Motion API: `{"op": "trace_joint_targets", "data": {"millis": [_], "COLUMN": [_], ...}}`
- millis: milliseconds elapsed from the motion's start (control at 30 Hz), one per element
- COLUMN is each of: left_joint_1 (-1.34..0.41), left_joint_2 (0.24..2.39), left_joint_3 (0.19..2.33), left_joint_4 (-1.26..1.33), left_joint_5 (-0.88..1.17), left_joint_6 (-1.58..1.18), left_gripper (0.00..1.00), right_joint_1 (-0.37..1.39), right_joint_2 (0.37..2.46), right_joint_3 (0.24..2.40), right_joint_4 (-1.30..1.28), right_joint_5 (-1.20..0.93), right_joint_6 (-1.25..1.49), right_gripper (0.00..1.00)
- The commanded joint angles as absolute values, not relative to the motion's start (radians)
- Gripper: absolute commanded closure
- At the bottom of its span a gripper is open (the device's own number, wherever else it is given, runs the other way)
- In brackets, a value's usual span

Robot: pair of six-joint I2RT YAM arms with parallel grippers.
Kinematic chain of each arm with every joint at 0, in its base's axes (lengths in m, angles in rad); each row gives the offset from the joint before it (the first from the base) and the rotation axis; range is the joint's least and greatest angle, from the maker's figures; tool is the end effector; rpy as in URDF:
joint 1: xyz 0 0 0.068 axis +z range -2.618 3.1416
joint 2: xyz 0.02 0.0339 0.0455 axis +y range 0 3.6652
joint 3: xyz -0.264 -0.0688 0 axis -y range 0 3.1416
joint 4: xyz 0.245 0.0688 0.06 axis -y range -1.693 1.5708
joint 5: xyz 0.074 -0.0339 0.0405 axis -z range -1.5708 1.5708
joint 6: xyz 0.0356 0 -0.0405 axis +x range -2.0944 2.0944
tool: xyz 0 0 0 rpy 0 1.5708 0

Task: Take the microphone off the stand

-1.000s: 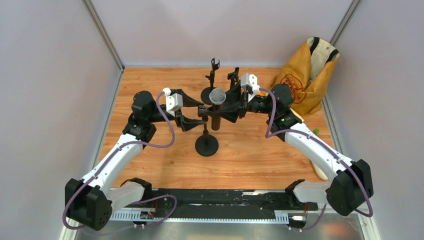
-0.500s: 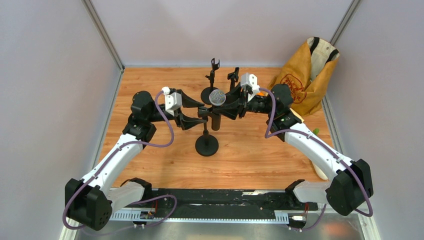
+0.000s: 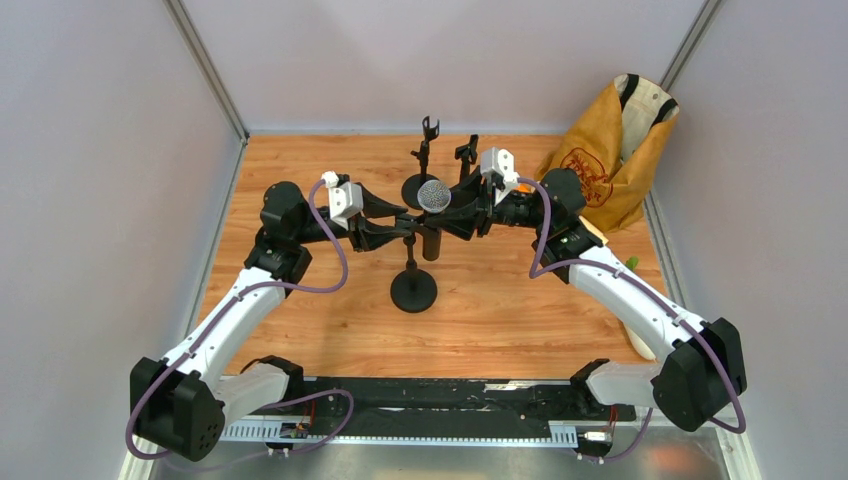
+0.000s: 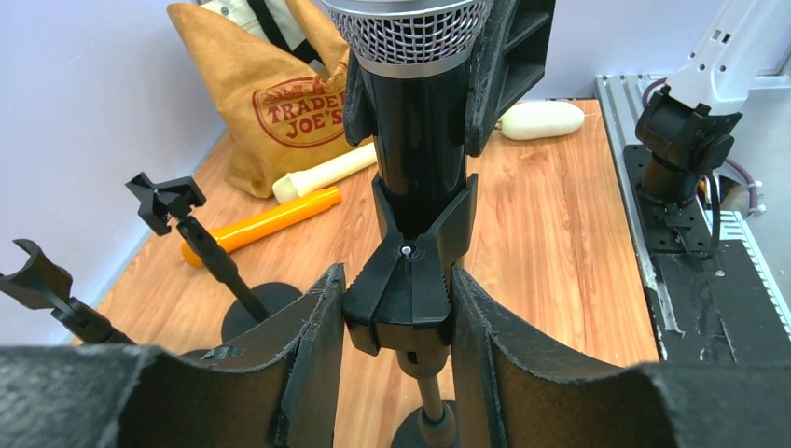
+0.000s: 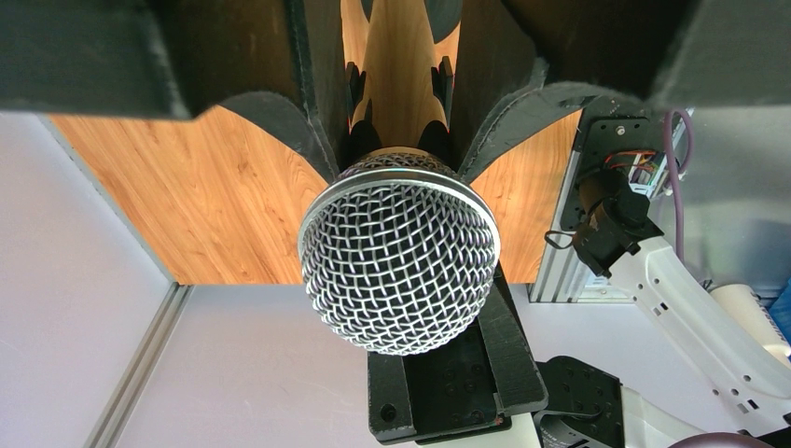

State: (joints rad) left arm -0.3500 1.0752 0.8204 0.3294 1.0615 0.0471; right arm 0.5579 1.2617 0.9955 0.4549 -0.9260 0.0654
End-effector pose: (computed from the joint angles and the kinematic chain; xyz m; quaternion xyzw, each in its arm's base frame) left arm 0.2127 -0.1107 0.3489 0.4795 0.5020 -0.4358 0.5730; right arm 0.2272 0.1753 0.3763 -0.4728 0.4691 0.4824 0.5690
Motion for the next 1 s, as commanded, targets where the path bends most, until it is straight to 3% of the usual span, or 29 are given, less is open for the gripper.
{"op": "trace_joint_targets", "data": {"millis": [0,100,167,200,300,367,433,600,967], "left_joint_1": [-0.347,-0.348,-0.348,-0.347,-0.348,-0.347,-0.347,-0.347,-0.349], "left_joint_2": [1.067,1.068,1.068,1.068,1.068,1.069,1.071,1.080,1.085], "left_joint_3": [0.830,0.828,0.825,0.823,0.820,0.817,0.814,0.812,0.810], "left_joint_4": [0.330,0.331,0.331,0.329,0.328,0.327,0.322,0.318,0.327], "left_joint_5": [1.081,1.082,1.084,1.084,1.088,1.086,1.086,1.072,1.073], "left_joint_6": [0.061,0.059,0.062,0.062,0.067,0.070,0.079,0.086,0.078], "left_gripper": [0.76,0.77,0.70,0.59,0.36,0.28,0.26,0.27,0.65], "right_joint_1": [0.563,0.563,0.563,0.563,0.563,0.562,0.563,0.563,0.563], "right_joint_2": [1.255,1.253,1.252,1.252,1.249,1.247,1.244,1.243,1.239], "right_joint_3": [0.993,0.994,0.993,0.994,0.997,0.997,0.997,0.998,0.995], "right_joint_4": [0.487,0.489,0.490,0.490,0.488,0.488,0.488,0.487,0.484], "right_joint_5": [-0.925,-0.926,-0.926,-0.926,-0.932,-0.935,-0.937,-0.944,-0.951], "right_joint_6": [0.054,0.054,0.055,0.056,0.056,0.059,0.059,0.058,0.052], "right_gripper": [0.80,0.81,0.82,0.82,0.83,0.83,0.83,0.83,0.83]}}
